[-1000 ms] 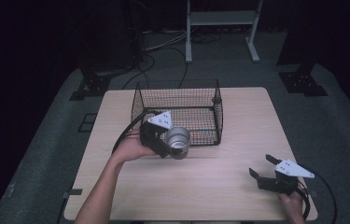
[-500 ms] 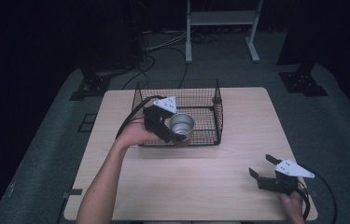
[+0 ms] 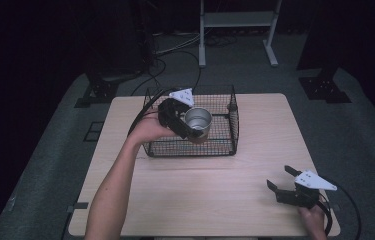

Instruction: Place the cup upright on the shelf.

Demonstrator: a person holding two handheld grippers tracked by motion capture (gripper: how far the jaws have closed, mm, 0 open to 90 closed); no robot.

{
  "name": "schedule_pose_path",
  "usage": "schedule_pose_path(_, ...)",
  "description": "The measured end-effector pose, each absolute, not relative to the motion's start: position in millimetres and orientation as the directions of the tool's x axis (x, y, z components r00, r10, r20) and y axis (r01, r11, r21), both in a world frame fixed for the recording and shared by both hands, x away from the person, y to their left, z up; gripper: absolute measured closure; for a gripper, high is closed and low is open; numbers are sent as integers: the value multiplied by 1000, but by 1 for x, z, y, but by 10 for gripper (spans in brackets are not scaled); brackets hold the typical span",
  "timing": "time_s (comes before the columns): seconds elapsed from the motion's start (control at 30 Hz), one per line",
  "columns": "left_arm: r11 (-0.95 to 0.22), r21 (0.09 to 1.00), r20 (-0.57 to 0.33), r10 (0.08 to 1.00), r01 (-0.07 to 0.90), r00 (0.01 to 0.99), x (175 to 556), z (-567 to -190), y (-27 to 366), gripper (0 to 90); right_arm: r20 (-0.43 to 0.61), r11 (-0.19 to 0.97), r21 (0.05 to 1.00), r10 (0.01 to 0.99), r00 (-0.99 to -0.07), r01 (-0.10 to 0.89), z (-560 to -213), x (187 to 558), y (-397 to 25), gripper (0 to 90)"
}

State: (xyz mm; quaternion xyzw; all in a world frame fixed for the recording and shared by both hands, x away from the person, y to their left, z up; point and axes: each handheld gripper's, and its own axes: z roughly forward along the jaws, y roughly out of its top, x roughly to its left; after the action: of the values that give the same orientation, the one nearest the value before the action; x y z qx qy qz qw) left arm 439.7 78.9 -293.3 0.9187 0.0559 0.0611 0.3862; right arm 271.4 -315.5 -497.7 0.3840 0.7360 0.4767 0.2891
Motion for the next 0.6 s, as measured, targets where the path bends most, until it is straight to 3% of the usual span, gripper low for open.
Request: schedule_pose_path(0.6,-658,747,65,217,97,974,476,-277,72,179,-48,242,925,839,-542,292,-498,271,-315,135)
